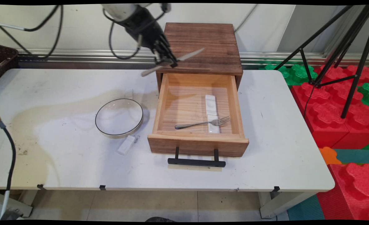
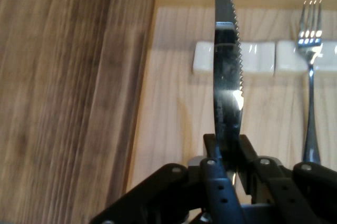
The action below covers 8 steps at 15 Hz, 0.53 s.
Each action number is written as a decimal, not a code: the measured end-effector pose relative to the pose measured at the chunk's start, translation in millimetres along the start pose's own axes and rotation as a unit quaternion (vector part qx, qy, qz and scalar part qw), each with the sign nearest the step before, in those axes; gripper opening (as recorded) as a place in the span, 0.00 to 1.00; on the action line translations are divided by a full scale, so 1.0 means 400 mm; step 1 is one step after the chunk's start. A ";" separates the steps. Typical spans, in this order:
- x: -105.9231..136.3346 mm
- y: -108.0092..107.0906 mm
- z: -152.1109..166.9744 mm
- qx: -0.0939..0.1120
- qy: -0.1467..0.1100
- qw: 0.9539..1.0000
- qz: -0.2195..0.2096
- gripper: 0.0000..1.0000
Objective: Place the picked object into the drawer
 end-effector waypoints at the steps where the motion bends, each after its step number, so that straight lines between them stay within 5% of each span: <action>1: 0.020 0.004 0.019 -0.004 0.004 1.000 0.004 0.00; 8: 0.095 0.010 0.143 -0.022 0.020 0.999 0.015 0.00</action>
